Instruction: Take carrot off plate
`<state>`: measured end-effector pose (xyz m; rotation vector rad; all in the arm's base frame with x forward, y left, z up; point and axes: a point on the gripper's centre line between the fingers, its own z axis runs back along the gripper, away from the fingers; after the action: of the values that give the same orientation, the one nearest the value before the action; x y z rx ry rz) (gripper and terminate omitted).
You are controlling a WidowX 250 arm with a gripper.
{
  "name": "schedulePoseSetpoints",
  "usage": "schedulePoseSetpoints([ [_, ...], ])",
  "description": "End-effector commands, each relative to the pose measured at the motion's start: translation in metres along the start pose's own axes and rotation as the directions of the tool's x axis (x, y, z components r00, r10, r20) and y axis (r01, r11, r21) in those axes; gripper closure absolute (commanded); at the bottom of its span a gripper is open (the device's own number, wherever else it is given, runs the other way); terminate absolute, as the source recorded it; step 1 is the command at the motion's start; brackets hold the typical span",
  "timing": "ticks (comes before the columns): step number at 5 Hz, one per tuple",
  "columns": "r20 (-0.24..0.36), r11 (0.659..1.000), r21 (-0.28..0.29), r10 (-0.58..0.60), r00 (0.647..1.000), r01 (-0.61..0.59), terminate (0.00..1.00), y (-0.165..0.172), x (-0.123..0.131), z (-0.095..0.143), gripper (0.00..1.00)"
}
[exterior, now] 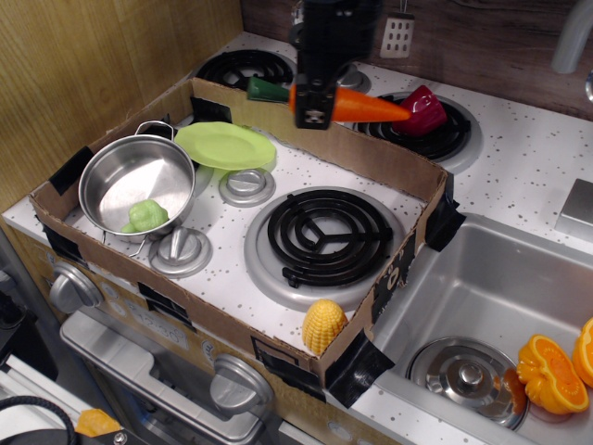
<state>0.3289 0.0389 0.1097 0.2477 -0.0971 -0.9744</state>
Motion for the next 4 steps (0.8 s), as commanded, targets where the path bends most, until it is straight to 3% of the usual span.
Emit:
schedulePoseSetpoints([
  [1,0.002,0.969,0.028,0.246,0.969,-0.246,0.0,-0.037,0.006,-0.01,1.0],
  [2,0.023,0.952,0.022,0.304,0.952,-0.304,0.0,-0.059,-0.006,-0.033,1.0],
  [4,0.046,0.932,0.07,0.352,0.935,-0.355,0.0,-0.084,-0.032,-0.045,1.0],
])
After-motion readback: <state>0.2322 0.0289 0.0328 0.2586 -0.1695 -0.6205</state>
